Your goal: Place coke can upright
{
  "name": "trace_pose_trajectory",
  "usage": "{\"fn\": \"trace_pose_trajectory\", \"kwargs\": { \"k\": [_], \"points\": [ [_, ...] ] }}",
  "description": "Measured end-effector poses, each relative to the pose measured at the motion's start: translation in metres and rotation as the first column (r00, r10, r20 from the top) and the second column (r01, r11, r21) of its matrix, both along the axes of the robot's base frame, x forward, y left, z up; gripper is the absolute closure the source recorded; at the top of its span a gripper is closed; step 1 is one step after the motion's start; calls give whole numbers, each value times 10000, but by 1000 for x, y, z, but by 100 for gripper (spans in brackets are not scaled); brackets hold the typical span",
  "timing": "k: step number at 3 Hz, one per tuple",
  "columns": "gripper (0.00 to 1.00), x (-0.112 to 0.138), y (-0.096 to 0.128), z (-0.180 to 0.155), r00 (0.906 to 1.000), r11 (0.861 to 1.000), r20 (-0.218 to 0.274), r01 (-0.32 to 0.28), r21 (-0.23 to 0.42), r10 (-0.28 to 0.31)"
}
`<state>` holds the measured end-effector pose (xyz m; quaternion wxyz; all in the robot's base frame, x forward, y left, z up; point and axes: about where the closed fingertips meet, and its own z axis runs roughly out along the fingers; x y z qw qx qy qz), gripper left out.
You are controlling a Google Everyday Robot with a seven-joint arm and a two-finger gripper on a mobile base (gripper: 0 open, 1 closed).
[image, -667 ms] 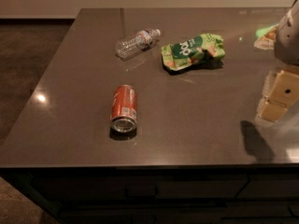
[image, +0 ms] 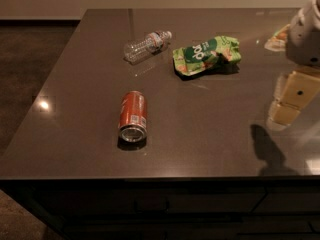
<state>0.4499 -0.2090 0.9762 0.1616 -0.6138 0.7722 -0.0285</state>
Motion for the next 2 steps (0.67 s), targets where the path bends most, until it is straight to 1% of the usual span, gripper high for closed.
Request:
{"fn": "trace_pose_trajectory", "kwargs": {
  "k": [1, 2],
  "points": [
    [0, 27, 17, -4, 9967, 9968, 59, -804, 17, 804],
    [0, 56, 41, -10, 9826, 9826, 144, -1847, -192, 1850]
  ]
}}
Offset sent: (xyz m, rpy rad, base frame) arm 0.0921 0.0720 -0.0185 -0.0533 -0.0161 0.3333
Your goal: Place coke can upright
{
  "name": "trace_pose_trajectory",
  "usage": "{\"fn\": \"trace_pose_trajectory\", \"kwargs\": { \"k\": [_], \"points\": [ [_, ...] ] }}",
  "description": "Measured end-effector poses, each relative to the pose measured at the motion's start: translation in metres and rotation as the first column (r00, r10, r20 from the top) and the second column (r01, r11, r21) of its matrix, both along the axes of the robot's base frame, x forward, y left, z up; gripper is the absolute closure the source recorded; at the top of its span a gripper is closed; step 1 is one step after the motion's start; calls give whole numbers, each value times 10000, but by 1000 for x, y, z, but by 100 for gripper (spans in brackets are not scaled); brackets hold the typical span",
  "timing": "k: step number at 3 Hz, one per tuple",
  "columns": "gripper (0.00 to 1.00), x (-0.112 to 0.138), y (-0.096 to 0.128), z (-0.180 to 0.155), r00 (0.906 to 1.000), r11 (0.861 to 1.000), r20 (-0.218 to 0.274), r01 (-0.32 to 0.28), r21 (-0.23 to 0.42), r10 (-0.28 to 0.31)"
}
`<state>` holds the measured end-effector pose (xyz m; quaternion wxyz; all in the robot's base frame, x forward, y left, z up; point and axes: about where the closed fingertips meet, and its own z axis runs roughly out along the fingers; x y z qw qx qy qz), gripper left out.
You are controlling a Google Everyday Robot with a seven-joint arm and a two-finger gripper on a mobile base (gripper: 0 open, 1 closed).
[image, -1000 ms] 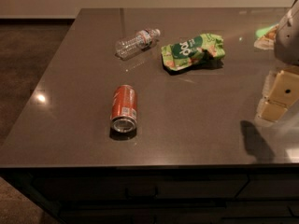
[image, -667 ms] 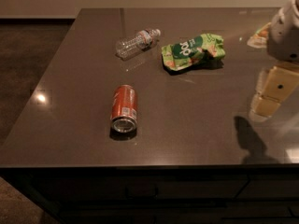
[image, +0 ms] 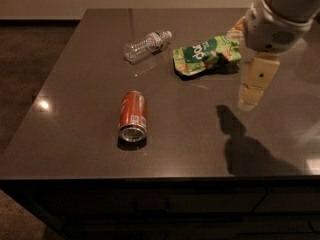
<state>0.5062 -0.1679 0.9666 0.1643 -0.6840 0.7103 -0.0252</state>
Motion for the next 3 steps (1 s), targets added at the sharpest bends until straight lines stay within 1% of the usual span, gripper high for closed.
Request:
{"fn": "trace_pose_trajectory", "kwargs": {
  "k": [1, 2, 3],
  "points": [
    [0, 27, 31, -10, 9934, 9933, 104, -1144, -153, 1146],
    [0, 47, 81, -24, 9511, 9505, 141, -3077, -438, 3085],
    [0, 53, 107, -35, 9008, 8982, 100, -4319, -818, 4341]
  ]
}}
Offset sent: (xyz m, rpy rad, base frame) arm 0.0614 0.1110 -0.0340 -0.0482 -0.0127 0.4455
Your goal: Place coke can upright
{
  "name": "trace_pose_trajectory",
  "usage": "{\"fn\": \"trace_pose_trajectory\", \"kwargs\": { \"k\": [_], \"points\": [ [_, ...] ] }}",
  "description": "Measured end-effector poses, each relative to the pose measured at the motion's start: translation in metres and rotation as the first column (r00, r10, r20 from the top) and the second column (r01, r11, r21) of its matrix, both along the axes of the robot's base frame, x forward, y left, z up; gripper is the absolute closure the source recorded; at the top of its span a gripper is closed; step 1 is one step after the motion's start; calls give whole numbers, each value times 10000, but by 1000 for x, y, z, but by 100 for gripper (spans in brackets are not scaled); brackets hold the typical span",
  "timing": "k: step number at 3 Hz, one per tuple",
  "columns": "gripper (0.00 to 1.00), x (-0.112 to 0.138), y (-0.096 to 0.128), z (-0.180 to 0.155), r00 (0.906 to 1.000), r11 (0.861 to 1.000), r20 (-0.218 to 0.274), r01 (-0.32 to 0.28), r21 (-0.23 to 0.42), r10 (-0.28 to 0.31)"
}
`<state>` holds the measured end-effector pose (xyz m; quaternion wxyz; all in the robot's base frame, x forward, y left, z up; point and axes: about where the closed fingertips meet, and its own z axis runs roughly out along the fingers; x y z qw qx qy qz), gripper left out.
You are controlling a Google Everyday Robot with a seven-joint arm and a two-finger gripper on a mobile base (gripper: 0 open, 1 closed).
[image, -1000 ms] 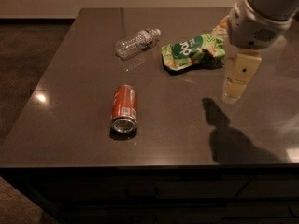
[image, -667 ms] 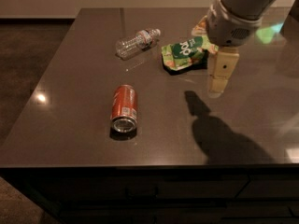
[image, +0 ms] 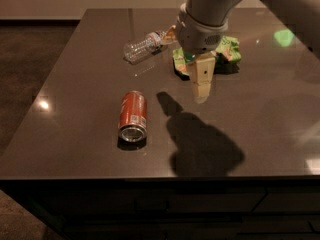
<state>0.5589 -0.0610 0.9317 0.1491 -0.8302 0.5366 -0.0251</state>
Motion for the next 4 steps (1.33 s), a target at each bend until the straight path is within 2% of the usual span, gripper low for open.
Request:
{"fn": "trace_pose_trajectory", "kwargs": {
  "k": [1, 2, 3, 4],
  "points": [
    [0, 2, 26, -17, 9872, 9857, 35, -1592, -556, 1597],
    [0, -2, 55, -38, 9272, 9218, -151, -3738, -1031, 3743],
    [0, -8, 70, -46, 8714, 8635, -282, -4894, -1219, 4898],
    [0, -19, 80, -54, 8018, 7890, -556, -5959, -1494, 5950]
  ]
}}
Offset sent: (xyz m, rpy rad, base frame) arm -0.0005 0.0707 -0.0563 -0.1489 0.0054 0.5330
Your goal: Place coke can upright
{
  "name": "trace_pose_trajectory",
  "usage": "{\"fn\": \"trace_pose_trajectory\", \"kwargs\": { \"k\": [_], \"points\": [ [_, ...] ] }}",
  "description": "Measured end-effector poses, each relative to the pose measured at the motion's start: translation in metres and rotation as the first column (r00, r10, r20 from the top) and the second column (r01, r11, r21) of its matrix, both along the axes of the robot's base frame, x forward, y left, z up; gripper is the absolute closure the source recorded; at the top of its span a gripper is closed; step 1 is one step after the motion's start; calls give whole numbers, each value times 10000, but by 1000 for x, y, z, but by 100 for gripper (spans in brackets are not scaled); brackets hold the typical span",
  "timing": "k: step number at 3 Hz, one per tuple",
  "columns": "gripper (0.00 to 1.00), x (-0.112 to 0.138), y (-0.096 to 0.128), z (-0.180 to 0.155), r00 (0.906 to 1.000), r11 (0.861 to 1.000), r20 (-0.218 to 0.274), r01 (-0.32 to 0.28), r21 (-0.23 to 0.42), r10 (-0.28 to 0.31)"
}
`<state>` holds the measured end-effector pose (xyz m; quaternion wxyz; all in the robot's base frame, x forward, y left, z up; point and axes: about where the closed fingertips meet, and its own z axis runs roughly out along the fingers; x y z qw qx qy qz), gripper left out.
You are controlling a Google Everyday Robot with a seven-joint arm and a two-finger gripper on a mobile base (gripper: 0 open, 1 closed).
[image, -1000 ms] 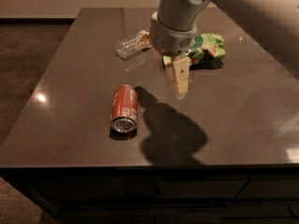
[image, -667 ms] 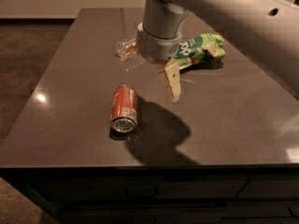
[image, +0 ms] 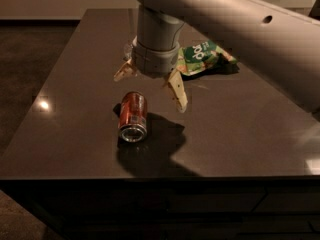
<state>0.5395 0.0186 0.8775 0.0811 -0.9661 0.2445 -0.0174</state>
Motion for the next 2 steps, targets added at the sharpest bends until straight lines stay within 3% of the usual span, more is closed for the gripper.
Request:
{"fn": "trace_pose_trajectory", "kwargs": {
  "k": [1, 2],
  "points": [
    [0, -9, 9, -12, 9921, 9905, -128, -1255, -570, 1249],
    [0, -12, 14, -18, 9825, 9786, -183, -1865, -865, 1856]
  ]
}}
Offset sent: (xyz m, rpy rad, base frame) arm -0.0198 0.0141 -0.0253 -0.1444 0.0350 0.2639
